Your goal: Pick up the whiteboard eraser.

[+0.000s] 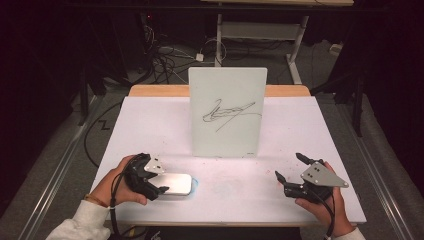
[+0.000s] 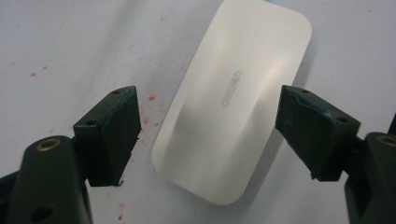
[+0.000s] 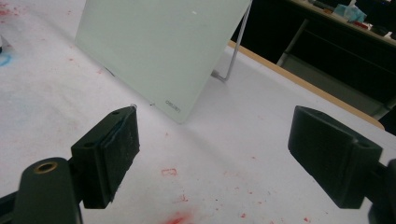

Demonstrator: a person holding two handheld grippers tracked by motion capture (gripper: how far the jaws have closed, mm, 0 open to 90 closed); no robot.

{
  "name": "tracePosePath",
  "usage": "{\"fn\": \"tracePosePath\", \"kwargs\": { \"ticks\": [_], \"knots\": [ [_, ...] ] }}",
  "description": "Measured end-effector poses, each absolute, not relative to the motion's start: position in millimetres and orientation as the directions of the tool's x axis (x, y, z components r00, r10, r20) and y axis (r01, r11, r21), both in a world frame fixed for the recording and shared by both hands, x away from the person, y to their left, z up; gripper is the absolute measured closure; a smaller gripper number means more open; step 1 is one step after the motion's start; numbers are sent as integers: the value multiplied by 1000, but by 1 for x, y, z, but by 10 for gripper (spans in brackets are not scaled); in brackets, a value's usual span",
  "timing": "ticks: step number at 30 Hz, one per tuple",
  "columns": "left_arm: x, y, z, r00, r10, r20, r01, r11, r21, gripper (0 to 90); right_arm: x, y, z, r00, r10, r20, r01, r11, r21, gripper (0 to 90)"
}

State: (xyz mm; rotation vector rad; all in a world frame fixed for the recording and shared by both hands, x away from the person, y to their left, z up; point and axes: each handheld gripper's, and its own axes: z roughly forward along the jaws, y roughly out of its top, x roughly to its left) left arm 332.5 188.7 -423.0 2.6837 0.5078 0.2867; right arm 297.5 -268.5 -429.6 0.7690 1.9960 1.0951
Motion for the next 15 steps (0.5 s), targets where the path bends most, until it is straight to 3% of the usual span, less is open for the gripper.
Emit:
{"fn": "tracePosePath", "kwargs": {
  "ticks": [15],
  "knots": [
    [348,158,-445,958,272,94,237,-931,279,192,298,-265,-433,-584,752,-304,164,476,864,172]
  ]
}}
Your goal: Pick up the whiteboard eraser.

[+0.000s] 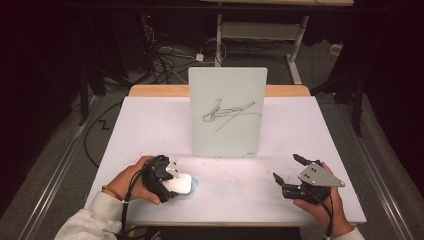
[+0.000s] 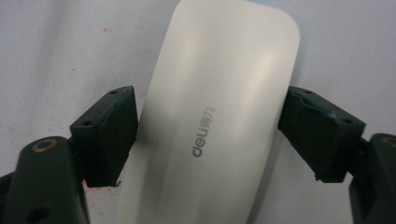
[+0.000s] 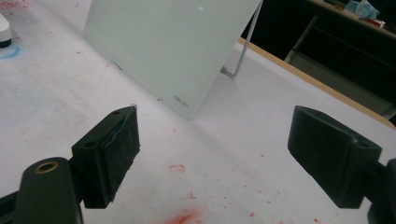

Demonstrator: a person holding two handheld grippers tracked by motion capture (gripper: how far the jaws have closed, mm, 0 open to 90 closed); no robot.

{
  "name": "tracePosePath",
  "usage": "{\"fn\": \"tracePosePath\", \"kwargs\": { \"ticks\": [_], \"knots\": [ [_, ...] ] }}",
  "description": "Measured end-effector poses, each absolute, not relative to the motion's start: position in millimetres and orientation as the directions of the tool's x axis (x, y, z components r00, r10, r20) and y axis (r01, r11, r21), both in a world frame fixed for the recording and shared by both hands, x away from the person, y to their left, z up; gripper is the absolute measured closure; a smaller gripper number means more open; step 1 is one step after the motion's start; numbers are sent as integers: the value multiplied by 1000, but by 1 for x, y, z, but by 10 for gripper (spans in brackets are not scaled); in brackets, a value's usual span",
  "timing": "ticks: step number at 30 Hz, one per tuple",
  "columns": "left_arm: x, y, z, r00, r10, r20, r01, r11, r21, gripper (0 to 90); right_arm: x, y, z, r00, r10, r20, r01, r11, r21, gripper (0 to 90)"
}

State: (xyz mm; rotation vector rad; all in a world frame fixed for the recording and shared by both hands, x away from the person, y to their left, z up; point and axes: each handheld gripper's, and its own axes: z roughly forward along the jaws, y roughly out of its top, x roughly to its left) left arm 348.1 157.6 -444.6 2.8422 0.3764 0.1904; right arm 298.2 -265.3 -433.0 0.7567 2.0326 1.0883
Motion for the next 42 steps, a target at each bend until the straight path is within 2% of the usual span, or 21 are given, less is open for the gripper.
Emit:
{"fn": "tracePosePath", "kwargs": {
  "ticks": [8,13,14,15,16,25,30,42],
  "knots": [
    [354,160,-446,966,250,60,224,-933,282,210,298,-263,-435,-597,741,-309,164,489,857,183],
    [354,161,-445,972,222,76,193,-942,274,228,298,-263,-434,-594,742,-310,162,488,858,188],
    [354,162,-444,974,208,85,179,-947,266,236,298,-263,-434,-593,742,-313,160,489,857,188],
    [354,163,-444,971,220,91,186,-941,282,285,297,-263,-434,-594,742,-312,158,488,859,187],
    [354,165,-443,965,240,103,200,-933,300,288,297,-263,-433,-594,740,-314,156,489,858,187],
    [351,165,-442,963,243,119,197,-931,306,289,297,-264,-433,-591,742,-317,151,488,860,186],
    [347,162,-440,968,215,128,167,-936,310,289,297,-264,-432,-590,742,-318,148,486,861,186],
    [340,162,-434,952,250,178,166,-907,387,290,299,-265,-431,-577,752,-318,149,480,865,186]
  ]
}}
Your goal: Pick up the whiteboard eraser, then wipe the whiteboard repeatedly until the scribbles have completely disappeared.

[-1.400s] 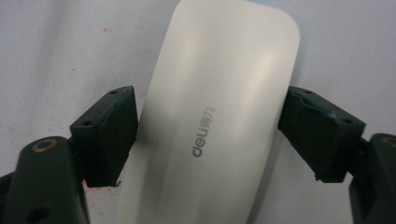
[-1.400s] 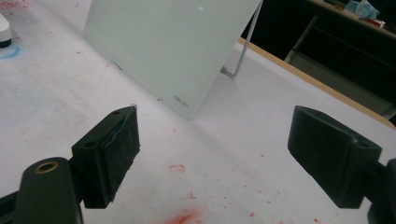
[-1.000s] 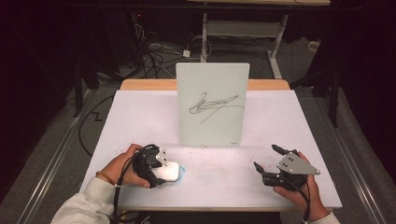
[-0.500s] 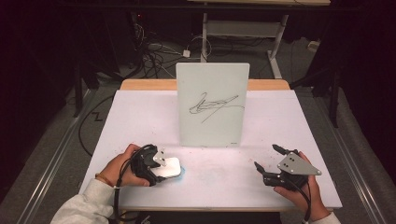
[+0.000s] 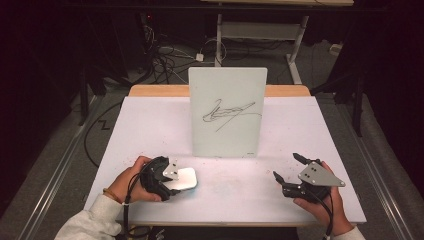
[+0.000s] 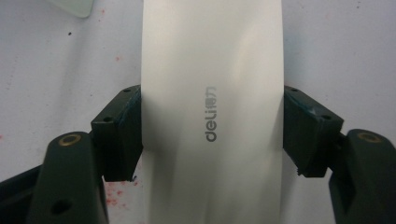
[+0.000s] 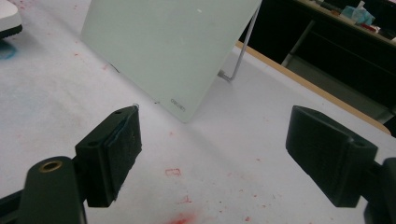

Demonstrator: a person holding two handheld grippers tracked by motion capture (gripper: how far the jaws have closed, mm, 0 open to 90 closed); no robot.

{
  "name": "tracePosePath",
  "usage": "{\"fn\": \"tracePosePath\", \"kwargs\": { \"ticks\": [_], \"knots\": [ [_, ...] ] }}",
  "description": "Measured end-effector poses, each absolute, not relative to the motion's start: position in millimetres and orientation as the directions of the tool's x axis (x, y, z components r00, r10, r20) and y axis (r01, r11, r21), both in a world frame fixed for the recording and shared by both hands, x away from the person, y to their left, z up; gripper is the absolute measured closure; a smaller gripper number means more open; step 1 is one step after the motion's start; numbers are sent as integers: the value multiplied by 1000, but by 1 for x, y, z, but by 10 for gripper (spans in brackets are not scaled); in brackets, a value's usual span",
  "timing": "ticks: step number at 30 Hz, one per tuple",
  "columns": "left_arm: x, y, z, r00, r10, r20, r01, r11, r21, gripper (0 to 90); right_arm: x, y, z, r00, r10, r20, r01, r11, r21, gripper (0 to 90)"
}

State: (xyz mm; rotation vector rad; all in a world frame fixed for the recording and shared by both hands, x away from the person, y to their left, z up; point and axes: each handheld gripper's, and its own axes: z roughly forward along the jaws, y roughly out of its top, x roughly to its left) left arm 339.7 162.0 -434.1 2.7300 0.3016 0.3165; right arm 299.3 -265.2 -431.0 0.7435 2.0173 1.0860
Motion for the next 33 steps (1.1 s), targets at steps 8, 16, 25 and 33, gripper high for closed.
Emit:
{"fn": "tracePosePath", "kwargs": {
  "ticks": [8,16,25,33],
  "knots": [
    [337,164,-426,916,320,241,181,-868,462,290,299,-265,-431,-572,756,-318,146,476,867,184],
    [334,164,-420,868,408,283,202,-811,549,291,299,-265,-431,-571,756,-321,142,476,868,184],
    [334,164,-412,810,492,319,200,-744,638,291,301,-264,-430,-570,758,-318,141,471,871,184],
    [339,157,-403,773,529,350,191,-720,667,291,299,-265,-430,-567,758,-323,134,471,872,184]
  ]
}}
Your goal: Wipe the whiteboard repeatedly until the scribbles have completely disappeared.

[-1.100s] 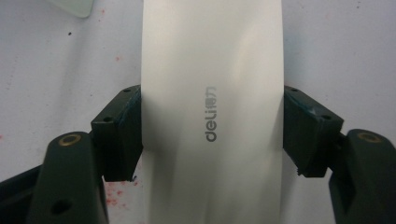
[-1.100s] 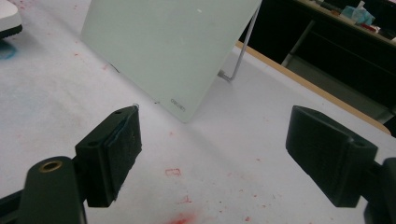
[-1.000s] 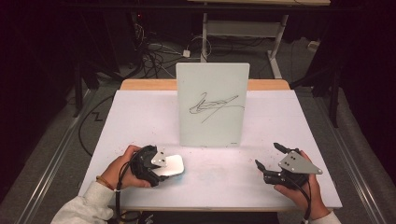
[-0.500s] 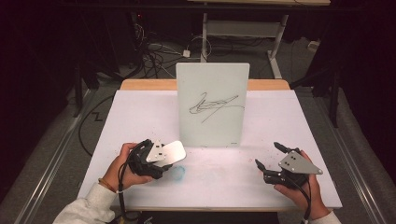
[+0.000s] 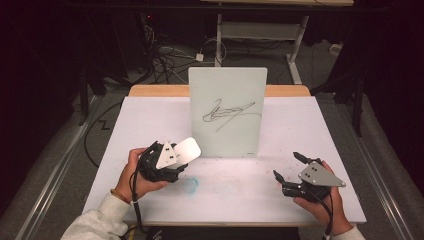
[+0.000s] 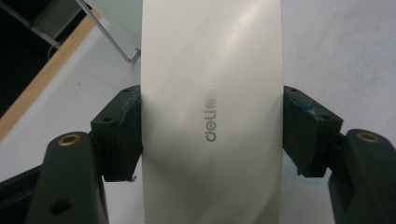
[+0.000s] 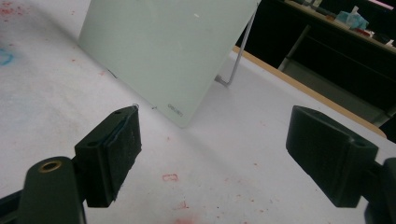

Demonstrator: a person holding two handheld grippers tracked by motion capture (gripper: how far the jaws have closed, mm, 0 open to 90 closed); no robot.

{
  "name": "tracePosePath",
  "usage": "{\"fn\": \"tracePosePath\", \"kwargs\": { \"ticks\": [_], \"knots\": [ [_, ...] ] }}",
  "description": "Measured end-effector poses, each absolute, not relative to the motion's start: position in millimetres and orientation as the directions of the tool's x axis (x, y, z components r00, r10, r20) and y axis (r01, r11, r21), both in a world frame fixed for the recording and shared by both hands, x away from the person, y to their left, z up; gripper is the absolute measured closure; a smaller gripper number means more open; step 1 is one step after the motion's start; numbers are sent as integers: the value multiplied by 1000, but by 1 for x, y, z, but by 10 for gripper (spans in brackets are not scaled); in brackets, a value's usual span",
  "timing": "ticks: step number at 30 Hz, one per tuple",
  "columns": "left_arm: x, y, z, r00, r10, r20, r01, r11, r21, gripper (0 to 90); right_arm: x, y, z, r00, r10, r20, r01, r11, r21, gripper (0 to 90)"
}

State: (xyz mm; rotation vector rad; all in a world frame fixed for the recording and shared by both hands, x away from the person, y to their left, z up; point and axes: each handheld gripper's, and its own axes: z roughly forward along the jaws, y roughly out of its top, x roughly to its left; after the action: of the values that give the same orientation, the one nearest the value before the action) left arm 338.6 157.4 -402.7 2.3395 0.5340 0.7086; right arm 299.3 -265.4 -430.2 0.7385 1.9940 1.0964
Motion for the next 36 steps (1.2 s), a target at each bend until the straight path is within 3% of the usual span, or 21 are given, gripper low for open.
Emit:
{"fn": "tracePosePath", "kwargs": {
  "ticks": [12,36],
  "knots": [
    [339,144,-386,705,552,445,130,-717,685,291,299,-263,-432,-573,750,-329,131,480,867,184],
    [362,109,-379,621,574,534,60,-714,698,291,299,-263,-433,-563,752,-344,128,490,862,185]
  ]
}}
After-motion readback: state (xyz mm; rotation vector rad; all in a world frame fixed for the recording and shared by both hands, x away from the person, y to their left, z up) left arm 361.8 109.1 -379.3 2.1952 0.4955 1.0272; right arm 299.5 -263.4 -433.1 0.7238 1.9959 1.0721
